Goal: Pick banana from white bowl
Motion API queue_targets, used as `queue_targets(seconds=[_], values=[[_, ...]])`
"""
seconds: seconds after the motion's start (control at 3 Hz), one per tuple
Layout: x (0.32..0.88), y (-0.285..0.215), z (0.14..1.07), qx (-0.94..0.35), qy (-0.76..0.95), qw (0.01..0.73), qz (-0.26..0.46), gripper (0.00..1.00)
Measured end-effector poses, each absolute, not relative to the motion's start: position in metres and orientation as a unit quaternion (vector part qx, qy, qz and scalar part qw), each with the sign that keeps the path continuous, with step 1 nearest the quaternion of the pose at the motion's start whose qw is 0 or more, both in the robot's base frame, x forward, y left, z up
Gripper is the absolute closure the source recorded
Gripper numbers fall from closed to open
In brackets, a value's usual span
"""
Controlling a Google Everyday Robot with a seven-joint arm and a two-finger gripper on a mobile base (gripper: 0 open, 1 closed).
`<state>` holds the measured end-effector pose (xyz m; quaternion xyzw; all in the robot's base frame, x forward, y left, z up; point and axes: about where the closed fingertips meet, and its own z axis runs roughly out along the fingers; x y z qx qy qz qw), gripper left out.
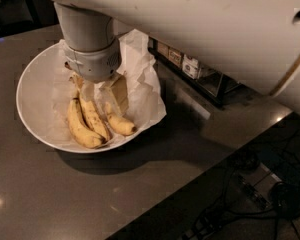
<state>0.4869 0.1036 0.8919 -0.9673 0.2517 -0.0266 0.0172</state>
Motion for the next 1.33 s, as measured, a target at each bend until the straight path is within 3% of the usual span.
queue_targets(seconds=[0.33,1.0,1.33], values=[[0.4851,0.1005,0.8920,-0.979,0.199,0.002,-0.043,0.34],[0.4890,0.1038,0.8904,-0.979,0.195,0.017,-0.048,0.48],[0.4898,0.0946,0.8859,-0.983,0.176,0.026,-0.051,0.46]])
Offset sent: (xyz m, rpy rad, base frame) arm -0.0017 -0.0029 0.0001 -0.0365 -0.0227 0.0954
